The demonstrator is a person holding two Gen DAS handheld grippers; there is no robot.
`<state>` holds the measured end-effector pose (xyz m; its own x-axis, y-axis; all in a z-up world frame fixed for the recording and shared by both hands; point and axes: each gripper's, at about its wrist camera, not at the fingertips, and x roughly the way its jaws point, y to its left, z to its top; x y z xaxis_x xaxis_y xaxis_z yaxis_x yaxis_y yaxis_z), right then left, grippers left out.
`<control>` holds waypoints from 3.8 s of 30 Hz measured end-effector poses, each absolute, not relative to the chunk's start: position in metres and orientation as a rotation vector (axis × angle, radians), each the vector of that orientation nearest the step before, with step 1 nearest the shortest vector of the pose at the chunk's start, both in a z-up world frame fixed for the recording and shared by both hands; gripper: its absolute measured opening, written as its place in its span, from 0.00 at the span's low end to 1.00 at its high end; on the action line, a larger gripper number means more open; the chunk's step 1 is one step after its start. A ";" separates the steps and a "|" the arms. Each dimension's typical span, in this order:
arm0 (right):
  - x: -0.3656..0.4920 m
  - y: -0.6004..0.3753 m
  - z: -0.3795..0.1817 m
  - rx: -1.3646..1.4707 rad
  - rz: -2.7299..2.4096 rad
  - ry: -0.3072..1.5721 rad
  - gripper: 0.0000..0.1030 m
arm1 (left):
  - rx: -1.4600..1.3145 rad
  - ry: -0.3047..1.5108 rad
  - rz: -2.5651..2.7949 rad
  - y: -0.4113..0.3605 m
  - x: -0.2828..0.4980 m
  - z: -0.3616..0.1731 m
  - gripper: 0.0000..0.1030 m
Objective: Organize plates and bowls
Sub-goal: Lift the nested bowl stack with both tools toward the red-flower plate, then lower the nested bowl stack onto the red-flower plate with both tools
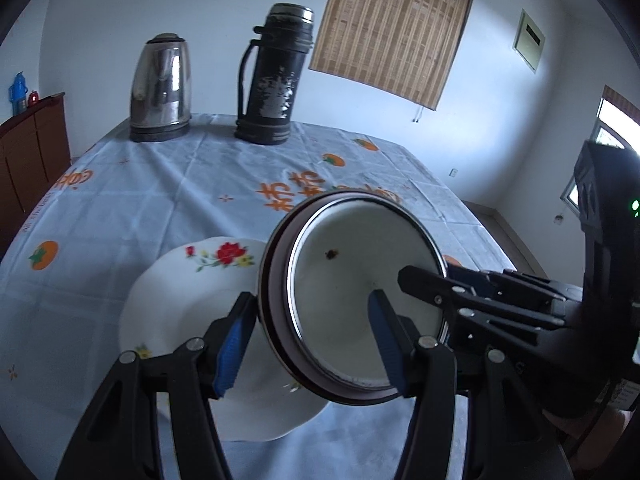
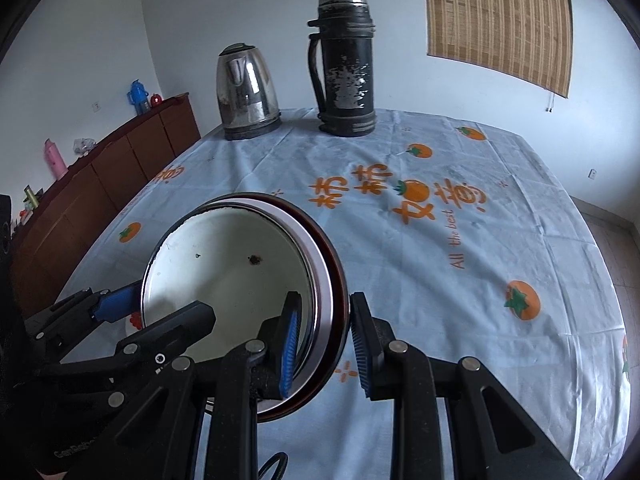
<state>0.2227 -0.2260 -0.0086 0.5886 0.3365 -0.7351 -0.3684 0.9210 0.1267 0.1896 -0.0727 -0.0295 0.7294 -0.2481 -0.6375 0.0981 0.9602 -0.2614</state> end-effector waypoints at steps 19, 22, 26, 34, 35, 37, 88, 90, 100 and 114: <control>0.221 -0.178 -0.008 -0.106 0.482 0.868 0.26 | -0.241 0.730 -0.126 -0.033 0.178 -0.026 0.55; 0.222 -0.171 -0.011 -0.116 0.492 0.878 0.26 | -0.243 0.731 -0.118 -0.029 0.175 -0.025 0.55; 0.223 -0.165 -0.015 -0.119 0.505 0.894 0.26 | -0.244 0.734 -0.107 -0.024 0.174 -0.025 0.55; 0.225 -0.158 -0.020 -0.142 0.514 0.912 0.26 | -0.258 0.756 -0.098 -0.018 0.176 -0.031 0.55; 0.226 -0.157 -0.020 -0.145 0.513 0.915 0.26 | -0.263 0.760 -0.102 -0.017 0.176 -0.031 0.55; 0.227 -0.157 -0.020 -0.150 0.510 0.919 0.26 | -0.268 0.766 -0.108 -0.016 0.176 -0.032 0.55; 0.250 -0.149 -0.039 -0.192 0.496 0.941 0.26 | -0.284 0.792 -0.174 -0.009 0.208 -0.061 0.57; 0.247 -0.150 -0.039 -0.192 0.492 0.917 0.26 | -0.277 0.778 -0.178 -0.009 0.208 -0.063 0.57; 0.240 -0.150 -0.044 -0.183 0.480 0.838 0.26 | -0.288 0.735 -0.210 -0.005 0.210 -0.071 0.55; 0.236 -0.154 -0.044 -0.152 0.479 0.831 0.26 | -0.297 0.712 -0.222 -0.003 0.209 -0.070 0.48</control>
<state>0.2363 -0.1541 -0.0439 0.5747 0.3489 -0.7403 -0.4657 0.8832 0.0547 0.2091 -0.0031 -0.0698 0.7365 -0.2993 -0.6066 0.0992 0.9349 -0.3409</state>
